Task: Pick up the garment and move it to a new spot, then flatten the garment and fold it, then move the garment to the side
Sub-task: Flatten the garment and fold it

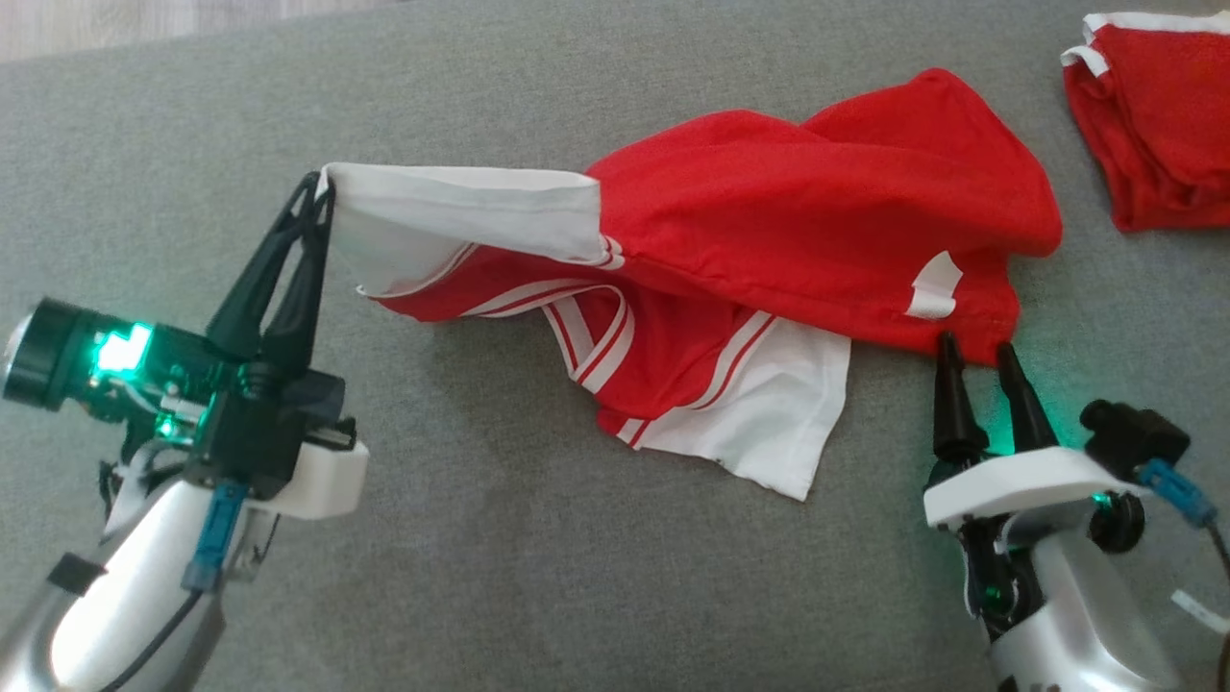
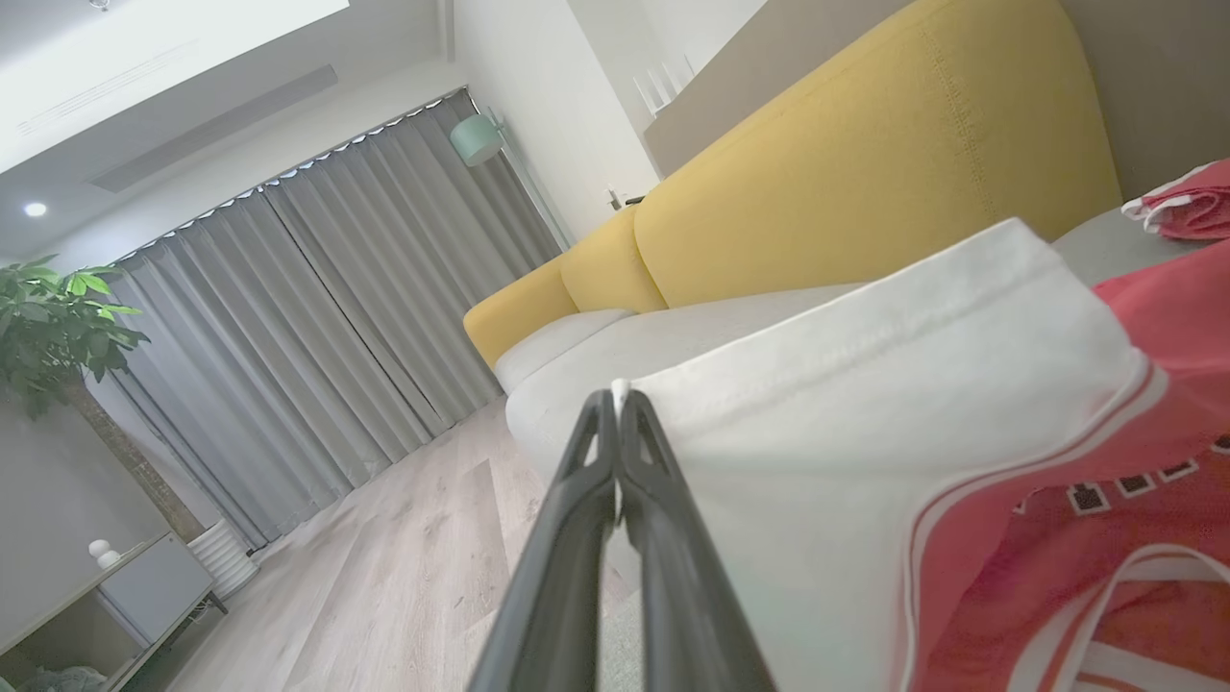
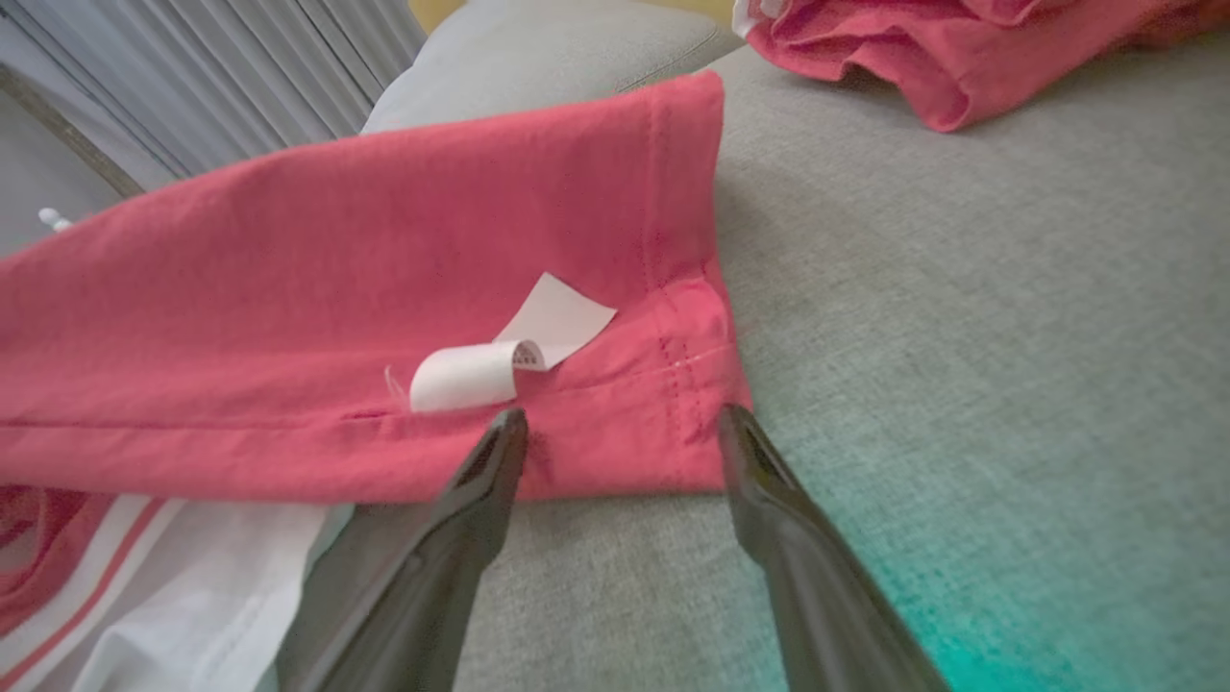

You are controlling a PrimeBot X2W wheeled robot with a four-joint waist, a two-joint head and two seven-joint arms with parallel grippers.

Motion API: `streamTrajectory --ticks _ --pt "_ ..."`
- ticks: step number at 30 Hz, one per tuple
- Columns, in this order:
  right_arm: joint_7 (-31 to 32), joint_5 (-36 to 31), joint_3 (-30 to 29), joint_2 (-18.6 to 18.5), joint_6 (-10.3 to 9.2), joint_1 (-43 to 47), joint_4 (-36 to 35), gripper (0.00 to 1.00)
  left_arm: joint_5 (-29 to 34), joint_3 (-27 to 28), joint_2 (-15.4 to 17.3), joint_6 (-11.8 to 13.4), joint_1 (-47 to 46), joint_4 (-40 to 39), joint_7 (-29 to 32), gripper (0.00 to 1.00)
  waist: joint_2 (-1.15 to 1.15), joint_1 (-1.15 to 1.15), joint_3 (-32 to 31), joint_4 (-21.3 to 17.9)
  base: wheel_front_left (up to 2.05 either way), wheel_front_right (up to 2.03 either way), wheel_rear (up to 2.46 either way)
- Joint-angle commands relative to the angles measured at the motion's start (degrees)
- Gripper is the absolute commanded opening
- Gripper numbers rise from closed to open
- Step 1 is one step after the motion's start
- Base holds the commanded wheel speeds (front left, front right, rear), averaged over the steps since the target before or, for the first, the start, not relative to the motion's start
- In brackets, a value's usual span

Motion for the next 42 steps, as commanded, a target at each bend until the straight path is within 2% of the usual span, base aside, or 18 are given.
streamTrajectory --ticks 1,6,11,25,27,28,29,32,33,38,42 --pt "0.6 1.1 1.5 -0.5 -0.04 -1.0 -2.5 1.00 -0.3 3.4 2.8 0.7 -3.3 -1.9 0.4 0.00 0.00 0.00 0.2 -0.1 0.00 0.00 0.00" --pt "3.7 4.5 2.2 -2.8 -0.04 -0.7 -6.4 1.00 -0.7 4.3 4.0 0.6 -3.8 -1.5 0.7 0.00 0.00 0.00 0.9 -0.2 0.00 0.00 0.00" --pt "6.3 4.9 2.5 -4.3 -0.04 0.3 -8.6 1.00 -0.7 4.1 4.1 0.8 -4.0 -1.4 0.9 0.00 0.00 0.00 1.1 0.0 0.00 0.00 0.00" --pt "10.9 3.2 1.1 -2.8 -0.04 2.6 -10.9 0.98 -1.1 3.3 3.7 0.9 -4.3 -1.0 0.9 0.00 0.00 0.00 1.0 0.3 0.00 0.00 0.00" --pt "10.7 2.3 0.3 -2.6 -0.04 2.6 -10.8 0.91 -1.2 3.2 3.7 1.0 -4.3 -1.0 0.8 0.00 0.00 0.00 1.0 0.3 0.00 0.00 0.00" --pt "10.5 1.7 -0.1 -2.5 -0.04 2.6 -10.8 0.83 -1.2 3.1 3.6 1.0 -4.4 -1.0 0.8 0.00 0.00 0.00 1.0 0.4 0.00 0.00 0.00" --pt "10.4 1.4 -0.4 -2.4 -0.04 2.6 -10.8 0.79 -1.3 3.0 3.6 1.0 -4.4 -1.0 0.9 0.00 0.00 0.00 1.0 0.4 0.00 0.00 0.00" --pt "10.6 0.7 -0.8 -2.0 -0.04 2.6 -10.7 0.82 -1.4 2.9 3.6 1.0 -4.4 -0.9 0.8 0.00 0.00 0.00 1.1 0.5 0.00 0.00 0.00" --pt "10.8 0.3 -1.0 -1.8 -0.04 2.4 -10.7 0.80 -1.5 2.8 3.6 1.0 -4.5 -0.8 0.7 0.00 0.00 0.00 1.2 0.6 0.00 0.00 0.00" --pt "10.9 -0.4 -1.3 -1.4 -0.04 2.1 -10.5 0.45 -1.7 2.5 3.4 1.0 -4.6 -0.6 0.7 0.00 0.00 0.00 1.3 0.8 0.00 0.00 0.00" --pt "10.9 -0.8 -1.4 -1.2 -0.04 2.1 -10.5 0.26 -1.8 2.3 3.3 1.1 -4.6 -0.5 0.6 0.00 0.00 0.00 1.3 0.9 0.00 0.00 0.00"
